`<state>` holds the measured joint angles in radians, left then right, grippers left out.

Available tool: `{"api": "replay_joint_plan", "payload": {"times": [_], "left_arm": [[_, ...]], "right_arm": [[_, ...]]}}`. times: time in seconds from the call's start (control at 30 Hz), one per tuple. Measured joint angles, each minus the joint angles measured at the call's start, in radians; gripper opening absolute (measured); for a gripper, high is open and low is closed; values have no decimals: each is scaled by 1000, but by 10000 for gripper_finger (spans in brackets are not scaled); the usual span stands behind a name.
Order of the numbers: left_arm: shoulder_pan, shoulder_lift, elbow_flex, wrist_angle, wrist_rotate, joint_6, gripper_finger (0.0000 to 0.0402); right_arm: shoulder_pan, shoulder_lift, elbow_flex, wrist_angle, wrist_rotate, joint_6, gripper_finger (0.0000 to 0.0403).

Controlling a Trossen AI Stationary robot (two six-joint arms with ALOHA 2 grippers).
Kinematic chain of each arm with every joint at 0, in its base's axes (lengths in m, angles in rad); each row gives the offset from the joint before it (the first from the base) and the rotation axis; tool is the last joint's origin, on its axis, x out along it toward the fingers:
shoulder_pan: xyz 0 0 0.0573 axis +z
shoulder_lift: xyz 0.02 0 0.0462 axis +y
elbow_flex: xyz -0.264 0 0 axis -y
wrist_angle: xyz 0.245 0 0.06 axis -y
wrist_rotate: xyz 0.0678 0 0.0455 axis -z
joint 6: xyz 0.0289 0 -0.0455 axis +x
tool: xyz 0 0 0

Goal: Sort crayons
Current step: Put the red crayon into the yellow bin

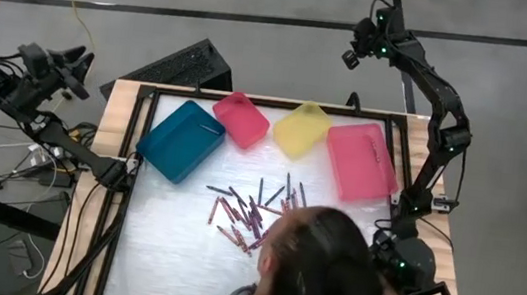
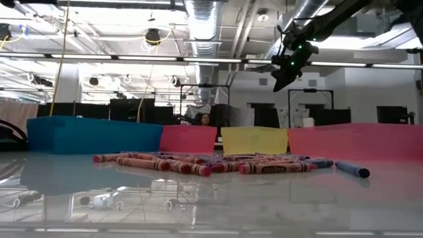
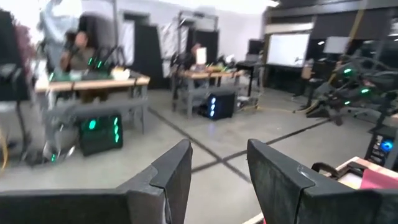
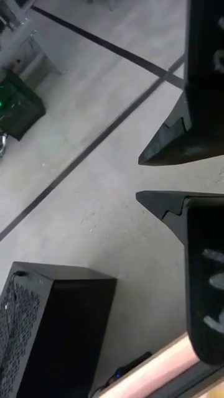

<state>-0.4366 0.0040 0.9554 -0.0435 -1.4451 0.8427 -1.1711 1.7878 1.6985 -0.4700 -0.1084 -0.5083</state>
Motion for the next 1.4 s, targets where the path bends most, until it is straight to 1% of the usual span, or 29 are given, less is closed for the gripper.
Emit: {"api": "replay_joint_plan", "payload": {"times": [0.07, 0.13, 0.27, 0.43, 0.5, 0.63, 0.73, 0.8, 0.9, 0.97, 1.03, 1.13, 1.2, 1.27, 1.4], "left_arm": [[0, 0, 0, 1, 48, 21, 145], [0, 0, 0, 0, 79, 26, 145], [0, 0, 0, -2, 113, 17, 145], [0, 0, -2, -21, 147, 9, 145], [0, 0, -4, -23, 149, 1, 145], [0, 0, -4, -71, 147, -76, 145], [0, 0, -5, -145, 147, -129, 145], [0, 0, -5, -210, 156, -184, 145], [0, 0, -5, -323, 196, -300, 145], [0, 0, -5, -410, 243, -388, 145], [0, 0, -5, -494, 304, -485, 145], [0, 1, -5, -599, 407, -620, 145], [0, 1, -7, -641, 461, -693, 145], [0, 1, -24, -644, 491, -738, 145], [-1, 3, -92, -647, 509, -774, 145]], "right_arm": [[14, 0, 0, 25, -5, -18, 71], [29, 0, 0, 60, -39, -22, 71], [80, 0, 0, 88, -153, -18, 71], [176, 0, 0, 51, -294, 38, 71], [229, 0, 0, 4, -317, 48, 71], [340, 0, 0, -139, -315, 56, 71], [423, 0, 0, -247, -304, 113, 71], [479, 0, 0, -317, -258, 158, 71], [558, -2, 0, -423, -146, 233, 71], [607, -3, 0, -482, -72, 275, 71], [647, -3, 0, -541, -20, 317, 71], [700, -3, 0, -618, -9, 356, 71], [737, -4, 0, -638, -13, 368, 71], [776, -4, 0, -640, -23, 370, 71], [856, -4, 0, -639, -23, 354, 71]]}}
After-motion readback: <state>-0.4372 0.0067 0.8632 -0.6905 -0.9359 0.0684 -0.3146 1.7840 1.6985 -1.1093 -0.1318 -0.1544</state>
